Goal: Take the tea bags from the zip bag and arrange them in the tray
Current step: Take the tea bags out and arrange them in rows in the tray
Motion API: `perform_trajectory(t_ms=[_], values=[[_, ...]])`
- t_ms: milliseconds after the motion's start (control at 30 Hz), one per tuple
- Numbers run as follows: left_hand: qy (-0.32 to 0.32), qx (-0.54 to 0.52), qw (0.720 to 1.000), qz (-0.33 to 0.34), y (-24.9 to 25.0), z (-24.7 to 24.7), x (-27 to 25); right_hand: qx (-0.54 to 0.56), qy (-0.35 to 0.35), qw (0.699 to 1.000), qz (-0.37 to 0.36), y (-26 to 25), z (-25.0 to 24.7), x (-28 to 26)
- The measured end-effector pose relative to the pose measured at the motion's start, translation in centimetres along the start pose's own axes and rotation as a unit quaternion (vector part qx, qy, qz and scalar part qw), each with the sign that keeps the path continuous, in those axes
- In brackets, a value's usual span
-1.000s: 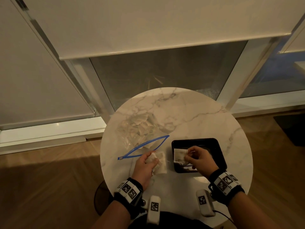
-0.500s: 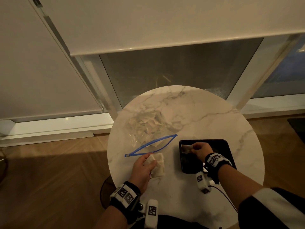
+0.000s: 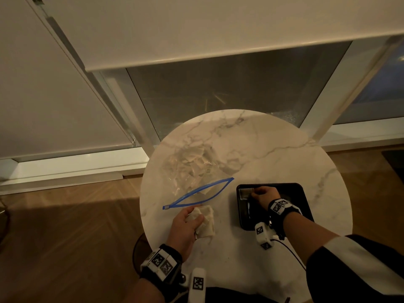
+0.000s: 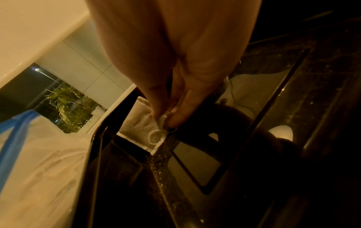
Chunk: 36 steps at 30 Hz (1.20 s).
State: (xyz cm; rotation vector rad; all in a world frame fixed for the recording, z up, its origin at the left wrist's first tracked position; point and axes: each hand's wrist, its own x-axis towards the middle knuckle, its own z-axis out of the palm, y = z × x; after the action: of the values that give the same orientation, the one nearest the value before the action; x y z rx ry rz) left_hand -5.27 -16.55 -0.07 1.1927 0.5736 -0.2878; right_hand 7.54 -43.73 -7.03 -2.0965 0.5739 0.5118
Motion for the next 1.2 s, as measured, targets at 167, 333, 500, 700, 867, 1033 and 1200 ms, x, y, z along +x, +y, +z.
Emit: perform_trajectory(t_ms=[167, 333, 500, 700, 867, 1033, 1200], values=[[0.004, 0.018, 1.000, -0.009, -0.1, 0.2, 0.4, 0.013, 0.002, 1.000, 0.008, 0.4, 0.2, 0.2], [-0.002, 0.018, 1.000, -0.011, 0.1, 0.5, 0.5, 0.025, -0.001, 1.000, 0.012, 0.5, 0.0, -0.2], [0.002, 0.024, 0.999, -0.022, -0.3, 1.0, 1.0, 0.041, 0.005, 0.998, 0.039, 0.8, -0.8, -0.4], [-0.022, 0.026, 0.999, -0.025, 0.0, 2.7, 0.9, 0.146, 0.024, 0.989, 0.023, 0.8, -2.1, -3.0], [-0.042, 0.006, 0.999, -0.019, 1.1, 4.5, 0.5, 0.199, -0.096, 0.974, -0.039, -3.4, -1.6, -10.7], [-0.044, -0.008, 0.998, -0.041, 1.8, 5.5, 0.4, 0.217, -0.186, 0.956, -0.066, -5.1, -0.9, -14.4], [-0.064, -0.023, 0.997, -0.024, 2.7, 6.0, 0.0, 0.180, -0.170, 0.965, -0.085, -5.4, -1.0, -15.0]])
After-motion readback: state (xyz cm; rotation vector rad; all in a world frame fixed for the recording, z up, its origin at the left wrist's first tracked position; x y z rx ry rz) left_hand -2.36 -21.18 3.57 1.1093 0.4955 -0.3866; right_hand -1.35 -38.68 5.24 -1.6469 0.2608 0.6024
